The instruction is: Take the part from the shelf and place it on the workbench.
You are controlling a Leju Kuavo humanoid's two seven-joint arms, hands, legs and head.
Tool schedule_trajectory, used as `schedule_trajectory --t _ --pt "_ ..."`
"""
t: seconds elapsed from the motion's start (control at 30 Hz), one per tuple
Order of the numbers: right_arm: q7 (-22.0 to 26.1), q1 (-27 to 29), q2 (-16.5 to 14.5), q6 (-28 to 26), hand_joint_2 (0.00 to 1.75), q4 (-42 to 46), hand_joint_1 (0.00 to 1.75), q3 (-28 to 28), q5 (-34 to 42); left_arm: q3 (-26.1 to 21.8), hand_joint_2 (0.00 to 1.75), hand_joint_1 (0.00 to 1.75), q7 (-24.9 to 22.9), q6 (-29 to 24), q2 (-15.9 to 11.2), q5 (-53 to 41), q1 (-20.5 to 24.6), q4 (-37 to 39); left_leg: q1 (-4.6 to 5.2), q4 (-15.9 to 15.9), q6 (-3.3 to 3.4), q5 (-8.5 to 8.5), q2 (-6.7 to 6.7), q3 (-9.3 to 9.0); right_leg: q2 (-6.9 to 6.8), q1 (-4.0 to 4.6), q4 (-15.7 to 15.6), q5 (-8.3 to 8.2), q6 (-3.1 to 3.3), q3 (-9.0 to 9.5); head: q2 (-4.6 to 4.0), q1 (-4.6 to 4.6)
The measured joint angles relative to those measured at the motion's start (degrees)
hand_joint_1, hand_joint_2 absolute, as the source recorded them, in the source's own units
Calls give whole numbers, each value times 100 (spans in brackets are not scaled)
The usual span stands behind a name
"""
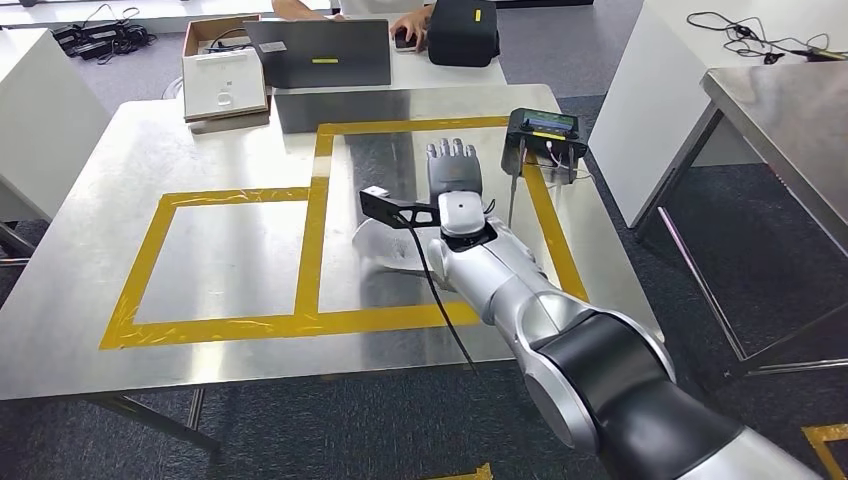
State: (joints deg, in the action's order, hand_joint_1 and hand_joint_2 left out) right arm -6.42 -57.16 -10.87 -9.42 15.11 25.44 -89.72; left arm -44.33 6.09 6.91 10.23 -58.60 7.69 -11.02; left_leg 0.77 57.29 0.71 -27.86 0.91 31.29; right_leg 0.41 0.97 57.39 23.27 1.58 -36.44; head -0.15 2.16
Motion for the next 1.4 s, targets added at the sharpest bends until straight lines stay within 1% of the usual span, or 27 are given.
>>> schedule_trajectory --t 0.23,0.4,0.77,1.17,1.4 --pt "-54 -911 70 186 175 68 0 0 -22 -2 0 0 -56 0 -9 -33 5 0 2 1 0 1 1 -3 0 -1 0 -1 0 0 0 0" --pt "-87 -1230 193 212 175 97 0 0 -22 -2 0 0 -108 0 -5 -100 71 0 2 2 0 1 0 -4 0 -2 0 -1 -1 2 0 0" --pt "-182 -1302 441 208 175 102 0 0 -22 20 0 0 -113 0 26 -192 171 0 3 6 0 0 -1 -4 1 -3 0 -2 -2 4 0 0" --pt "-182 -1317 502 208 175 102 0 0 -22 27 0 0 -99 0 41 -230 208 0 3 6 0 1 0 -5 1 -2 0 -2 -2 4 0 0" --pt "-180 -1317 564 206 175 102 0 0 -22 158 0 0 4 0 79 -411 236 -1 7 12 4 -2 -1 -3 0 -5 -2 -4 -7 4 0 0"
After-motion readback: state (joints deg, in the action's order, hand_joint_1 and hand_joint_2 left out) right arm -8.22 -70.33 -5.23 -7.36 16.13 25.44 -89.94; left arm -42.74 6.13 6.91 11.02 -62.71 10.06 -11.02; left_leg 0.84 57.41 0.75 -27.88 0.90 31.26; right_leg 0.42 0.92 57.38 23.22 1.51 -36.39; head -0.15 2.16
